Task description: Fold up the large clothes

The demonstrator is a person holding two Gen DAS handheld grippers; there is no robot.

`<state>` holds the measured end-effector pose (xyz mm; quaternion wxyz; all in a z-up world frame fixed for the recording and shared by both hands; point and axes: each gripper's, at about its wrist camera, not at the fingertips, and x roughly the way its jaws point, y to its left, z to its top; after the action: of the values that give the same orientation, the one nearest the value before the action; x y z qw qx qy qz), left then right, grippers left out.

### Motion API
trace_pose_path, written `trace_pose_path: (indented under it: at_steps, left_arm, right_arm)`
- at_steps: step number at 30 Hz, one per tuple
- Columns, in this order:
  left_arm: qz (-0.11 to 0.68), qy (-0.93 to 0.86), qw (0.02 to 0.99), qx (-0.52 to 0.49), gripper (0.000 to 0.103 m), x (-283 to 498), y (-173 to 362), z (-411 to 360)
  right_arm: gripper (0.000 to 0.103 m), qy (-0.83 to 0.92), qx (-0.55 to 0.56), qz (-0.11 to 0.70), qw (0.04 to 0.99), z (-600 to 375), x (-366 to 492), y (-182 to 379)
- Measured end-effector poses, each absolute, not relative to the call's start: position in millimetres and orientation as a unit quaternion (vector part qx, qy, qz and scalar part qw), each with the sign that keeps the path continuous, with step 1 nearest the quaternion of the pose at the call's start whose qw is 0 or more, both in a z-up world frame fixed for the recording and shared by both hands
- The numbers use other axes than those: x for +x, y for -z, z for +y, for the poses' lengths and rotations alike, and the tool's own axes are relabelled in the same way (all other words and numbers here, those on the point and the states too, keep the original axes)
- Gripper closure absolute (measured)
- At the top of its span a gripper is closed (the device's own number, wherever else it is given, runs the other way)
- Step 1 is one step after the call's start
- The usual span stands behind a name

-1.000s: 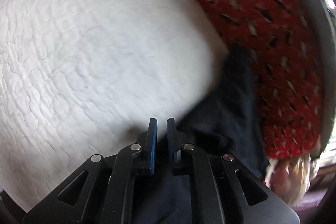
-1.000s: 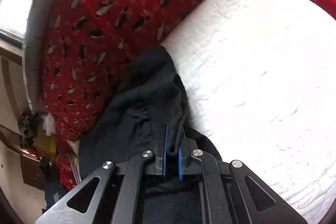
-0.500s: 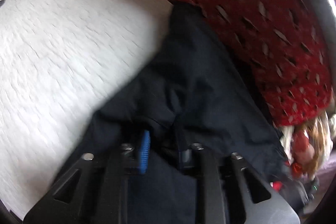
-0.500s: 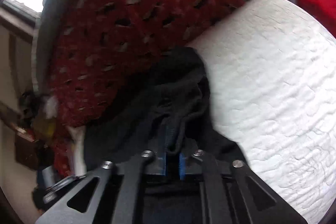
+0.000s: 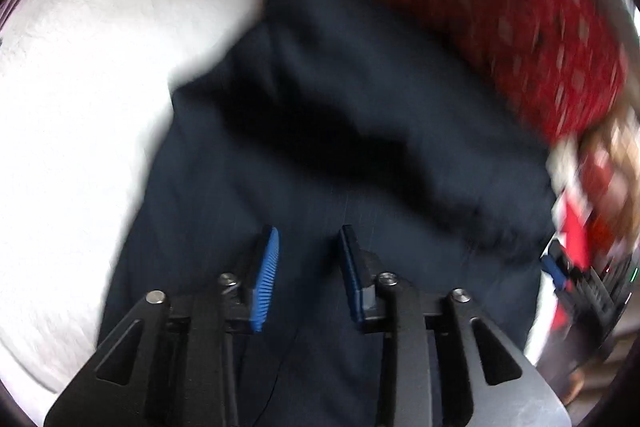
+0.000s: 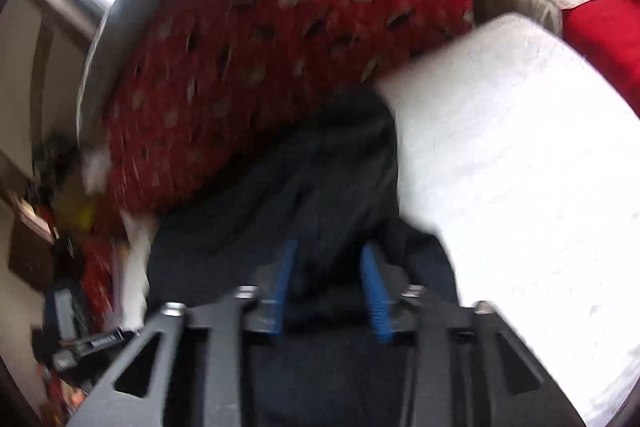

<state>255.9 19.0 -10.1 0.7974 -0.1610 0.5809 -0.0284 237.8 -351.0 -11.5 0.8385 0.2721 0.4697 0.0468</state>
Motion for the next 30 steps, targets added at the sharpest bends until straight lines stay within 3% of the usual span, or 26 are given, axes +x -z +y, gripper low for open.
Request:
trace_pose_path:
  at_steps: [3,8,10,12,13,21,25,27,30]
  left_arm:
    - [0.576,0.029,0.809,-0.11,0.071,239,1,6]
    - [0.595,0.071,0.791,-0.126,0.07,201,-18,23]
    - [0.596,0.076,0.791,-0.117,0.067,176,-24,42]
    - [0.598,0.07,0.791,-0.109,0.052,149,-28,65]
    - [0.6,0.065,0.79,-0.106,0.05,148,-27,68]
    - [0.648,0.059,0.747,-0.137,0.049,93,15,133]
    - [0.672,0.085,0.718,-0.161,0.049,84,44,130]
    - [0.67,0.091,0.719,-0.159,0.04,82,52,125]
    - [0.659,0.109,0.731,-0.139,0.039,76,58,114]
  right_arm:
    - [0.068,-0.024,0.213,0.515,0.83,-334,221,24]
    - [0.064,-0.025,0.194,0.557,0.807,-330,170,9]
    - [0.057,-0.023,0.18,0.569,0.802,-334,143,5]
    - [0.051,-0.014,0.171,0.575,0.8,-343,109,3]
    - [0.047,-0.009,0.171,0.578,0.798,-350,90,4]
    - [0.038,-0.025,0.255,0.593,0.764,-392,-26,31]
    - [0.035,-0.051,0.252,0.591,0.765,-389,-33,40]
    - [0.034,-0.085,0.252,0.59,0.763,-384,-35,42]
    - [0.034,-0.144,0.229,0.603,0.75,-362,-37,38]
